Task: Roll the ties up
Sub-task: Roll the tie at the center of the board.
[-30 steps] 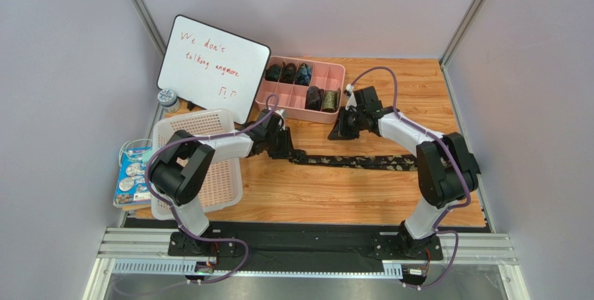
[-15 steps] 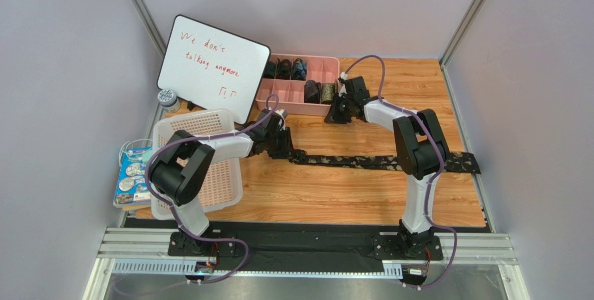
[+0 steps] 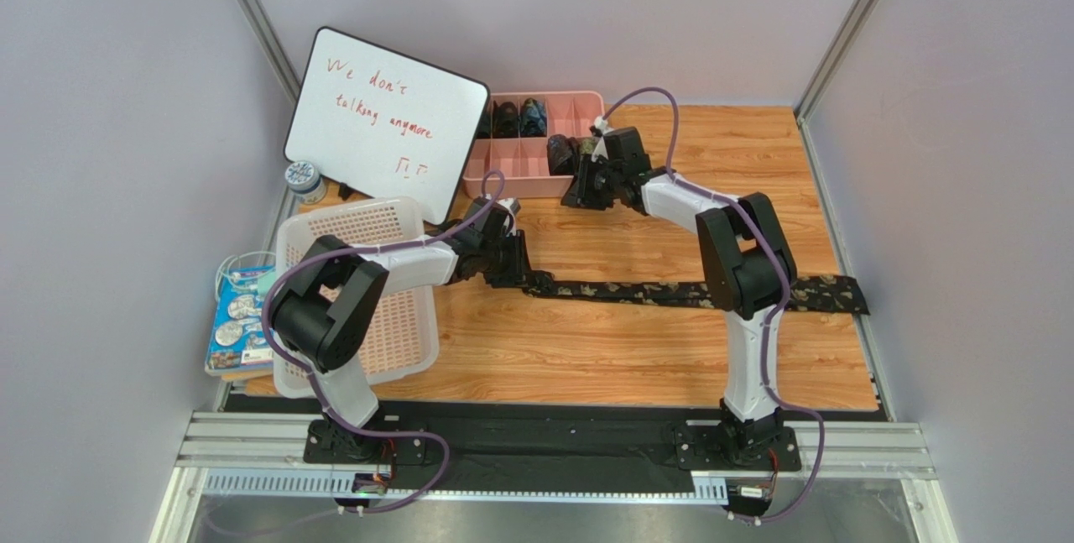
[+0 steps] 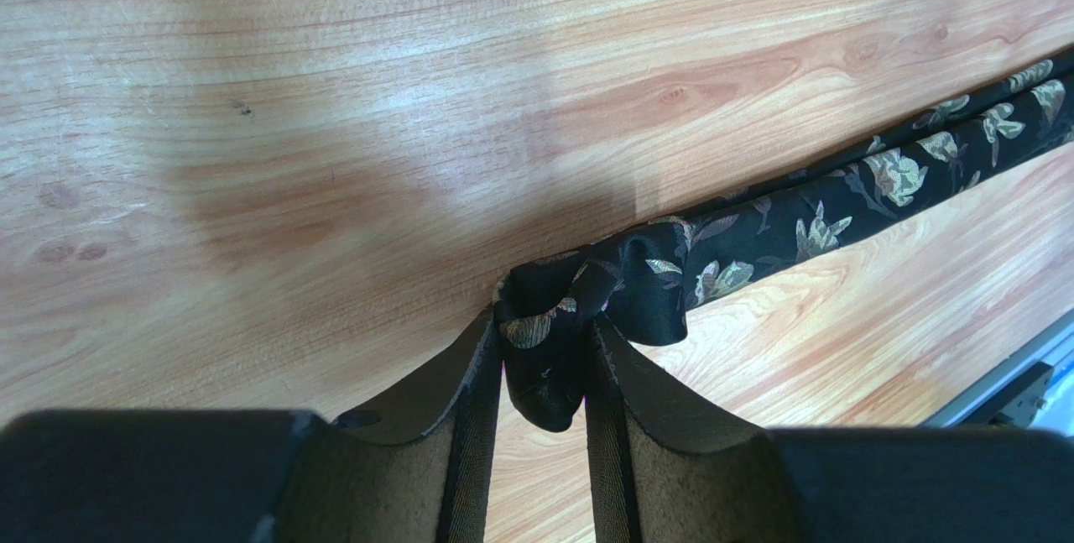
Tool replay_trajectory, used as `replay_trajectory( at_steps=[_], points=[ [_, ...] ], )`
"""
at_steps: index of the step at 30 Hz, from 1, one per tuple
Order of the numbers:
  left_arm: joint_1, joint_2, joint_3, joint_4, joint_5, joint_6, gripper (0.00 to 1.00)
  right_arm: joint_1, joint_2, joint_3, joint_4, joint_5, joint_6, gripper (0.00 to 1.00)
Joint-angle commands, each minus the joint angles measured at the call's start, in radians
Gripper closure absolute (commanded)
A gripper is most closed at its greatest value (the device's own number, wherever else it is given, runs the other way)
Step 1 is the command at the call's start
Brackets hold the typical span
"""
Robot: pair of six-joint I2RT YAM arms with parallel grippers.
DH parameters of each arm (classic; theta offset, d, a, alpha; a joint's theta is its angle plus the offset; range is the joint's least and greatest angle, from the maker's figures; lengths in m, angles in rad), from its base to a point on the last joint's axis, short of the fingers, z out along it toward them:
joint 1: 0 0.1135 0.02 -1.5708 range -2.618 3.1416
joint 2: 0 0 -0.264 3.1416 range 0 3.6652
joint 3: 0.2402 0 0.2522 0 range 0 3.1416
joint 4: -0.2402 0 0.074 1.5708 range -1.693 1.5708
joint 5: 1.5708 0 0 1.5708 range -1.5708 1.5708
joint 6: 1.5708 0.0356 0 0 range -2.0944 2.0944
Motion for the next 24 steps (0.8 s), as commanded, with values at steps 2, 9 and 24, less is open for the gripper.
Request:
replay_trajectory(
  at_steps=[2, 9, 24],
  points=[
    [-0.004, -0.02, 0.004, -0.019, -0.018, 0.022, 0.65, -0.021, -0.21, -0.031, -0.141, -0.159, 0.021, 0.71],
    [-0.004, -0.024, -0.007, -0.005, -0.021, 0.021, 0.64, 0.004, -0.419, -0.313, -0.277, -0.331, 0.122, 0.59],
    [-0.008, -0.053, -0.034, 0.001, -0.04, 0.021, 0.64, 0.093, -0.277, -0.384, -0.161, -0.339, 0.249, 0.53]
  ],
)
